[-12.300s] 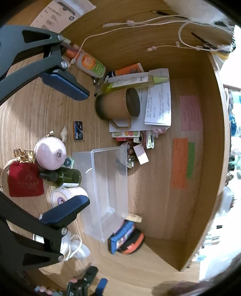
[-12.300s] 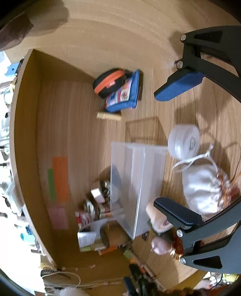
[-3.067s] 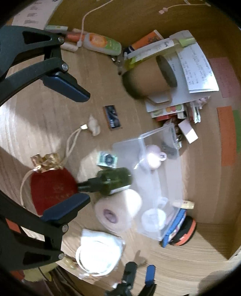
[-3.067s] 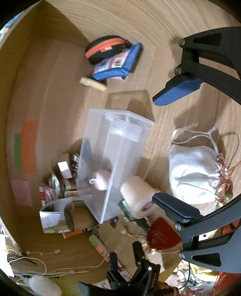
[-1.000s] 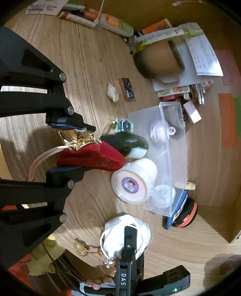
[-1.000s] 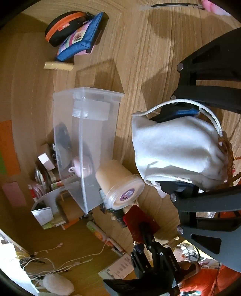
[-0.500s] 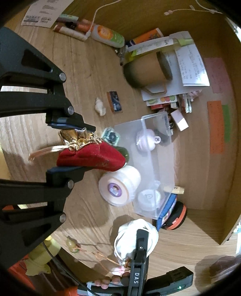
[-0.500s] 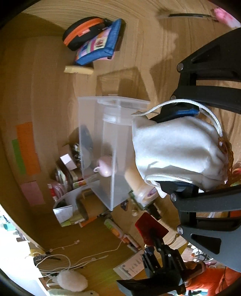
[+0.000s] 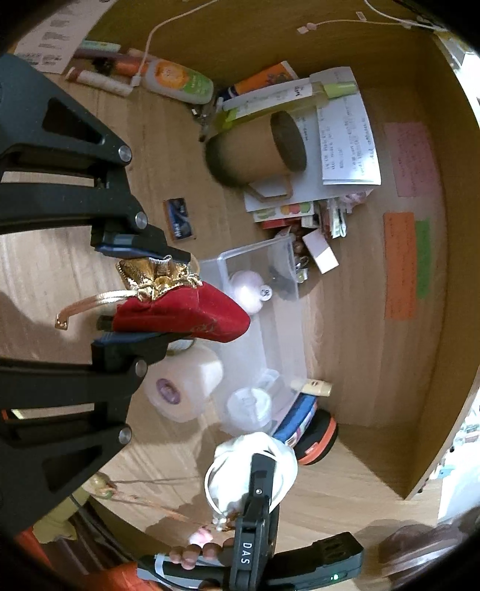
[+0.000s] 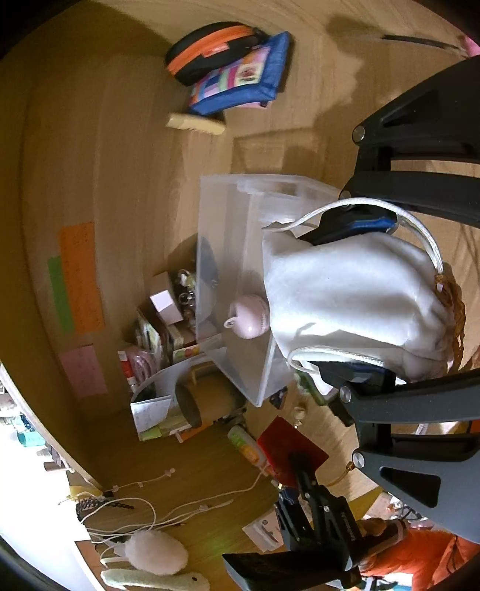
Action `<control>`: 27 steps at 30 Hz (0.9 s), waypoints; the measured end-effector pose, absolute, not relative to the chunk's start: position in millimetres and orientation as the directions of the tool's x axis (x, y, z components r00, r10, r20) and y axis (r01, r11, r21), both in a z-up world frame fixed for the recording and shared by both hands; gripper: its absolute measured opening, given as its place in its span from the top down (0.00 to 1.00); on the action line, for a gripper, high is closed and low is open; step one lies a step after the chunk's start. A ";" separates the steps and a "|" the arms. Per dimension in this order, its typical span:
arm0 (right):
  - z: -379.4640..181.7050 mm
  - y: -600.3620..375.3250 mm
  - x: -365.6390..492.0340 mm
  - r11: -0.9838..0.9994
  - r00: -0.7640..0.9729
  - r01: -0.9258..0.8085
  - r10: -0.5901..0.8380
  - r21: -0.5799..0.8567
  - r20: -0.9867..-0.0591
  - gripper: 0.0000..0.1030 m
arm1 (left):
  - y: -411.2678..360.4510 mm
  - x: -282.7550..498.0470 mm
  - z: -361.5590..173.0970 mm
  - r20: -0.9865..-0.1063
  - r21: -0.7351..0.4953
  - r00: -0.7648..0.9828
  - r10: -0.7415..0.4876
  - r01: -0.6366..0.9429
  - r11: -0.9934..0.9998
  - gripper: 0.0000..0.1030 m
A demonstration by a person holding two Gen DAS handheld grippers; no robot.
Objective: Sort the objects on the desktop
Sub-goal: 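Carry the red pouch and white pouch over the clear box with both grippers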
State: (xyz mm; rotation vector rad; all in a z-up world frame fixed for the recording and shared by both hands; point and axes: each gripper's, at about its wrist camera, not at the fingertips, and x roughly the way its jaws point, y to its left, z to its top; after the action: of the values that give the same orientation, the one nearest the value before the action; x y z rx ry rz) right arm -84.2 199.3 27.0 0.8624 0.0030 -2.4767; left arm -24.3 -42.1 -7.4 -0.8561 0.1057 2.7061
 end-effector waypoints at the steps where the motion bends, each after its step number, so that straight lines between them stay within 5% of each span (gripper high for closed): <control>1: 30.1 197.2 -86.9 -0.866 -0.667 0.473 -0.472 0.161 -0.576 0.55 | -43.1 -27.3 -5.3 -0.570 -0.028 -0.777 0.267 -0.306 -0.952 0.70; 27: 31.3 174.1 -159.8 -0.869 -0.644 0.469 -0.458 0.156 -0.613 0.55 | -23.0 -108.0 18.3 -0.560 -0.041 -0.762 0.325 -0.367 -0.929 0.70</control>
State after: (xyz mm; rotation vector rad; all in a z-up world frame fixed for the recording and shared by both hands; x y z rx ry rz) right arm -159.8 174.1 31.3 0.9109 0.0233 -2.4616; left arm -108.0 -23.0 18.3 -0.8227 0.0997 2.6438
